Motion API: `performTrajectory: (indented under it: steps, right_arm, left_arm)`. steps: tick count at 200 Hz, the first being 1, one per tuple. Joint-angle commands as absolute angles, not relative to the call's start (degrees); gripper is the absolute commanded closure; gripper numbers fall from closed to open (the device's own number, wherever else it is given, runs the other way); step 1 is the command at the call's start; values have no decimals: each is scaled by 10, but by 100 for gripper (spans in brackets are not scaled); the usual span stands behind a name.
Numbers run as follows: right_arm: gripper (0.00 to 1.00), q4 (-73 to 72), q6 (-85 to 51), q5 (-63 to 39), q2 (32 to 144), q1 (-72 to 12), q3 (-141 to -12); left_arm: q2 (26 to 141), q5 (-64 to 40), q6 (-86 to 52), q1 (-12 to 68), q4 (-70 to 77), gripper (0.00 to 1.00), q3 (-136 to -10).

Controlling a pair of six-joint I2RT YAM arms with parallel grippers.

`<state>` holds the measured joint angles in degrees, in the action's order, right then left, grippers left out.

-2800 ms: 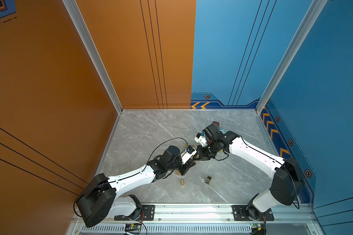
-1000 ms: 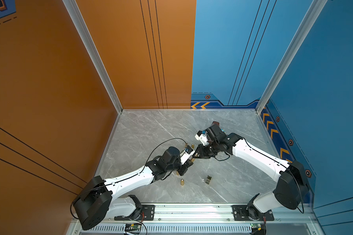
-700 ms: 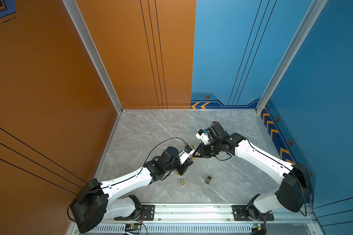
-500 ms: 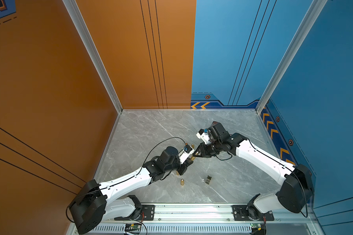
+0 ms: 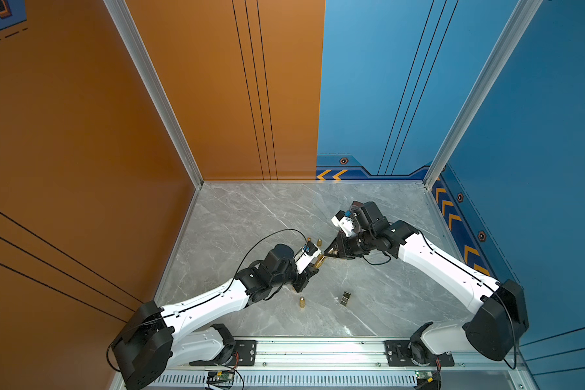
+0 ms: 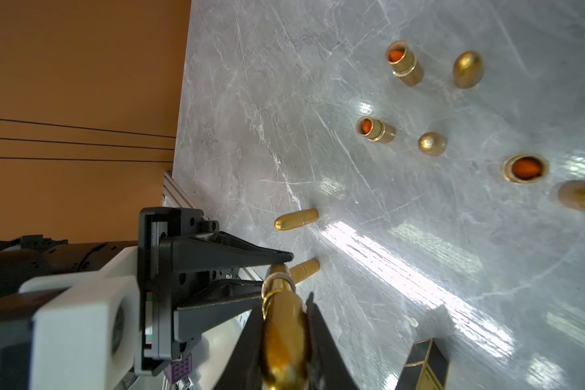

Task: Open the lipstick cap
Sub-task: Open the cover of the lipstick, then place the cover at the center of the board.

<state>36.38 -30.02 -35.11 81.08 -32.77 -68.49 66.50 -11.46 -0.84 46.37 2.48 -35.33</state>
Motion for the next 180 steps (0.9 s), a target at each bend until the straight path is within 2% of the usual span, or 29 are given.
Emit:
performTrajectory:
  steps: [1,44,128,180]
  right_arm:
    - [79,368,-302,-331,796,-322,-673]
    - [79,369,-302,-284,795,-323,-662]
    - [79,378,-303,-56,867,-425,-660]
    - [79,349,-323,-6,935,-459,-669]
  left_arm:
    - [647,-95,-5,460,-3,100,-342]
    - [616,-70,-8,456,-3,100,-331]
    - [563,-25,-32,440,0,100,-295]
    - [539,-15,-61,429,17,100,-267]
